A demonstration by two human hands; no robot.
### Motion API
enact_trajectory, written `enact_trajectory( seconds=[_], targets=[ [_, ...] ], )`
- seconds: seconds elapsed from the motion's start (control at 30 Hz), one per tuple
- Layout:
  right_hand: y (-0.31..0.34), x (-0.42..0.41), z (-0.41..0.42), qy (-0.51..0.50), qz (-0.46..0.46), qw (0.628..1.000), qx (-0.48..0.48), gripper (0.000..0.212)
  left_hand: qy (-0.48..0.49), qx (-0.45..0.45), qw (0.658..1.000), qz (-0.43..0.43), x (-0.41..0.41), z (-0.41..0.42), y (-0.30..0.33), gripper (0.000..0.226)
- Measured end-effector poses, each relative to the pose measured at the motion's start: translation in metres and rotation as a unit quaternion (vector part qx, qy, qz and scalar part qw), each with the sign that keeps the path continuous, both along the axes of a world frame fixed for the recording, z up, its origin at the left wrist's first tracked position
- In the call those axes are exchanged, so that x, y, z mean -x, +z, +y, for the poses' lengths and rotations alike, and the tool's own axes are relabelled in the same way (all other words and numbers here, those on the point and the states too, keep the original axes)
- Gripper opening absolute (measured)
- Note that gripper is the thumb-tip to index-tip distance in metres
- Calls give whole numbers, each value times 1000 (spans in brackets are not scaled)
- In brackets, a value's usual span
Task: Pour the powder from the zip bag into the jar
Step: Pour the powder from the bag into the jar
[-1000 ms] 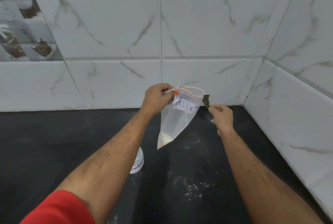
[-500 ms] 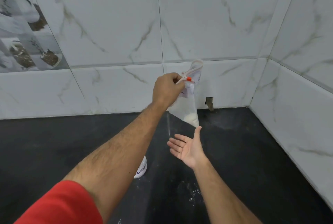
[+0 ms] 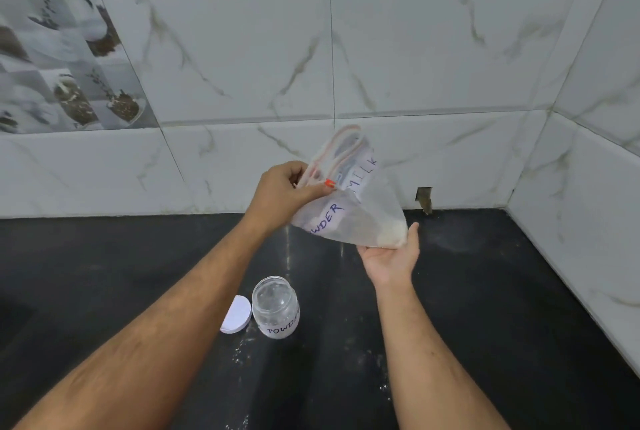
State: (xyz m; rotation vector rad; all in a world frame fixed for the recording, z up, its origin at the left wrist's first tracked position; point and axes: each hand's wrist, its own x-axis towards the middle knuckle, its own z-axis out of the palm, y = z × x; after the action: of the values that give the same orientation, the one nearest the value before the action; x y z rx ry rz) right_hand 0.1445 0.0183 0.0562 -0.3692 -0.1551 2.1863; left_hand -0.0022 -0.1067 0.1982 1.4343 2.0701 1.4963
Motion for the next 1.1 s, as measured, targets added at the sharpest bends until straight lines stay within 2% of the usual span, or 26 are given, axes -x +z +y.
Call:
enact_trajectory(
  seconds=[0.07, 0.17, 0.37, 0.47, 0.57, 0.67, 0.8, 0.93, 1.1],
  targets=[
    [5, 0, 0, -5, -26, 1000, -10, 54, 34, 10, 999, 25, 12, -13, -11, 41],
    [14, 2, -2, -21, -62, 997, -27, 44, 49, 22, 999, 8, 23, -28, -24, 35],
    [27, 3, -7, -36, -134, 988, -61, 33, -8, 74, 995, -60, 48, -50, -38, 16],
    [29, 3, -12, -44, -158, 984, -73, 36, -19, 83, 992, -92, 56, -59, -49, 23],
    [32, 4, -18, -52, -185, 978, -83, 41, -13, 86, 989, -123, 61, -67, -62, 47],
    [35, 7, -23, -56, -216, 969, -104, 36, 3, 90, 986, -141, 62, -75, -77, 49],
    [43, 12, -30, -76, -242, 960, -117, 22, 19, 82, 982, -171, 64, -84, -96, 35],
    [46, 16, -37, -86, -269, 949, -143, 17, 30, 74, 977, -199, 66, -92, -112, 17],
    [49, 18, -45, -104, -298, 933, -172, 12, 33, 69, 965, -249, 62, -100, -130, 17]
  ],
)
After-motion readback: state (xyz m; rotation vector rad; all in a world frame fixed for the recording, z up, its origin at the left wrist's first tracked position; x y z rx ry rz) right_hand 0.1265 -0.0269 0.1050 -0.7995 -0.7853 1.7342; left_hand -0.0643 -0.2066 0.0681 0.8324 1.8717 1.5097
